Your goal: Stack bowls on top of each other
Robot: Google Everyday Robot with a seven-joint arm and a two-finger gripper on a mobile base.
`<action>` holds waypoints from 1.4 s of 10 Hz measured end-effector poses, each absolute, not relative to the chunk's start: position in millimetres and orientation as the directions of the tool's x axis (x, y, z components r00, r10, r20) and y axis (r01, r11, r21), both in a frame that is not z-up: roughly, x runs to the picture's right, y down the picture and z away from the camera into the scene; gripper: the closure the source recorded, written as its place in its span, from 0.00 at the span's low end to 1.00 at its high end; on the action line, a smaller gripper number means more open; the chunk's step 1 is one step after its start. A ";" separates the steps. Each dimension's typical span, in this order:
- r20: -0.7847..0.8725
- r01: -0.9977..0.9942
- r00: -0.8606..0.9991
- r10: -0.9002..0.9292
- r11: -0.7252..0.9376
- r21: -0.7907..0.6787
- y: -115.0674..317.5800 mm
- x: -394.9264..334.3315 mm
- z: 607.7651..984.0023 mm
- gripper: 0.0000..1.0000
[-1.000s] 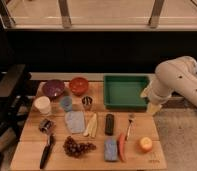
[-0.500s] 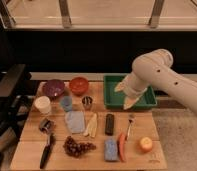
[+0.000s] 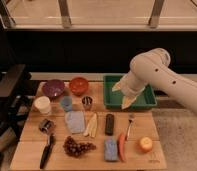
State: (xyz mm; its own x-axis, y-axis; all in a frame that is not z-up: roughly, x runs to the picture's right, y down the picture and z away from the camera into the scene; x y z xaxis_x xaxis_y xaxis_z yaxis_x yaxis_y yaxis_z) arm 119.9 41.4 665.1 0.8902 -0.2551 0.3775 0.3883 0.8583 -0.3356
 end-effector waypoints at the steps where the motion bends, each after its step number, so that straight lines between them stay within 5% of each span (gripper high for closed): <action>1: 0.386 0.409 0.879 -0.278 0.856 -0.316 39.3 117.4 668.4 0.35; 10: 0.358 0.692 0.671 -0.649 0.722 0.011 -49.0 14.0 799.1 0.35; 14: 0.365 0.693 0.664 -0.653 0.720 0.027 -52.1 8.6 811.7 0.35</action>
State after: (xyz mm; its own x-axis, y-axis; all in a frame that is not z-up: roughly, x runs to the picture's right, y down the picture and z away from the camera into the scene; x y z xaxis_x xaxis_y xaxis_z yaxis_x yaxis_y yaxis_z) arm 8.6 -52.1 811.7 0.6636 -0.6528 0.3654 0.6934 0.7200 0.0270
